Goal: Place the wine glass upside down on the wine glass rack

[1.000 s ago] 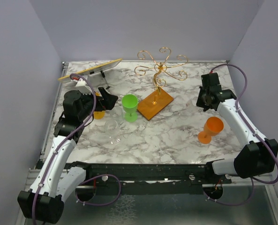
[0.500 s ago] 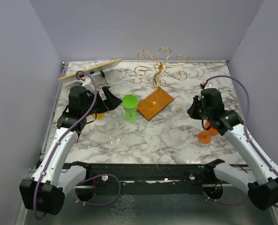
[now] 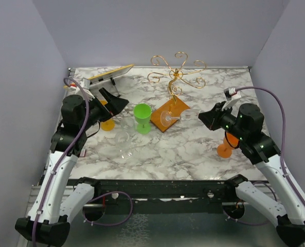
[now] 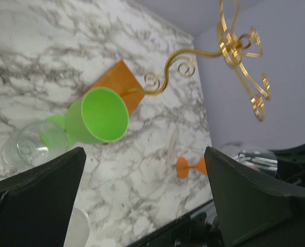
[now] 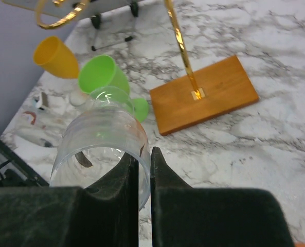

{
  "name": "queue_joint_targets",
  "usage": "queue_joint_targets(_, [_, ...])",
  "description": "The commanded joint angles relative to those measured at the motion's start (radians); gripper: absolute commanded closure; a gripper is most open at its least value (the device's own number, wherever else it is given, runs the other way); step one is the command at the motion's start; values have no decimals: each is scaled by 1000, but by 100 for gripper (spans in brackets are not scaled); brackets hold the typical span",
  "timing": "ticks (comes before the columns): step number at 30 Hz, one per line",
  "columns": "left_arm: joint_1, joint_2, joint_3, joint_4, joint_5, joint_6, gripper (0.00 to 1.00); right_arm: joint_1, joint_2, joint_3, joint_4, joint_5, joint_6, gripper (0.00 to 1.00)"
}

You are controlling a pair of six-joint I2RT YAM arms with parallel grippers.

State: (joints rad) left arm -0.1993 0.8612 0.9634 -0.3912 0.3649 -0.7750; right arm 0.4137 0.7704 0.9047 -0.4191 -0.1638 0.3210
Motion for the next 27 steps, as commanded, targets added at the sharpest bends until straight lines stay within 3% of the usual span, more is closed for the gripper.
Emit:
queue_joint_targets(1, [-4, -66, 182, -99, -210, 12, 1, 8, 13, 64, 199, -249, -12, 100])
queue_joint_targets(5, [-4, -95, 261, -143, -267, -7, 1, 11, 41, 63, 345, -352, 45, 100])
queue_joint_targets(9, [-3, -138, 267, -150, -379, 11, 1, 51, 95, 70, 468, -347, 72, 99])
queue_joint_targets(17, [-3, -137, 295, -180, -395, 41, 1, 381, 239, 181, 575, -25, -97, 99])
queue_joint_targets(27, [-3, -208, 286, -229, -487, -38, 1, 561, 467, 290, 827, 218, -270, 100])
